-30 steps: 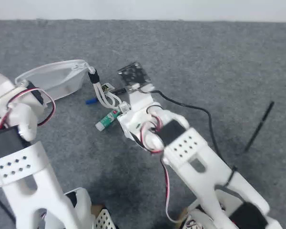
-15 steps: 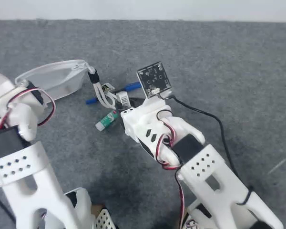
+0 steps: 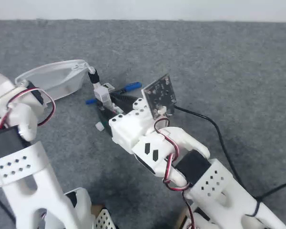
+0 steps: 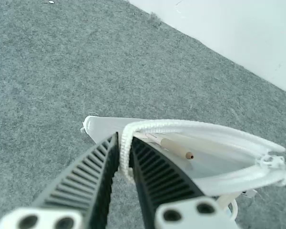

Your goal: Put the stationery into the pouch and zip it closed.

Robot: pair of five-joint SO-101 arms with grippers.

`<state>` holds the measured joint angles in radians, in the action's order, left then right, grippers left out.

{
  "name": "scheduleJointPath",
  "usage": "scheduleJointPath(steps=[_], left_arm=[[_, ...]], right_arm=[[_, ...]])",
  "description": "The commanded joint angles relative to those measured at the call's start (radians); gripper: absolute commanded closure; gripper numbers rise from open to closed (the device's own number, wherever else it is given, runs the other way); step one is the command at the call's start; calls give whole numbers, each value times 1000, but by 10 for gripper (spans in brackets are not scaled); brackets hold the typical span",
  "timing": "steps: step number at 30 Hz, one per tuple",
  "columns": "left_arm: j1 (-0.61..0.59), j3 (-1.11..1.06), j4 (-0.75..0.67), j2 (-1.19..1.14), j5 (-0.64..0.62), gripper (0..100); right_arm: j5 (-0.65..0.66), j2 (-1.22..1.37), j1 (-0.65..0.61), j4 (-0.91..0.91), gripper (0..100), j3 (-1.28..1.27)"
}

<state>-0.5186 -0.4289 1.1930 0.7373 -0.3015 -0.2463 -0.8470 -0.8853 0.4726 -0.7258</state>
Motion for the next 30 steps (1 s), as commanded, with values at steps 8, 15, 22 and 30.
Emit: scheduleJointPath(steps=[8, 15, 22, 30], left_arm=[[112, 8, -31, 9, -12, 990], [229, 64, 11, 9, -12, 990], [256, 61, 12, 3, -12, 990], [256, 38, 12, 5, -12, 990]], right_arm=[[-6, -7, -10, -243, 993, 9], [-6, -4, -21, -249, 993, -8], [-2, 7, -25, -487, 993, -101], [-2, 41, 1, -639, 993, -117]])
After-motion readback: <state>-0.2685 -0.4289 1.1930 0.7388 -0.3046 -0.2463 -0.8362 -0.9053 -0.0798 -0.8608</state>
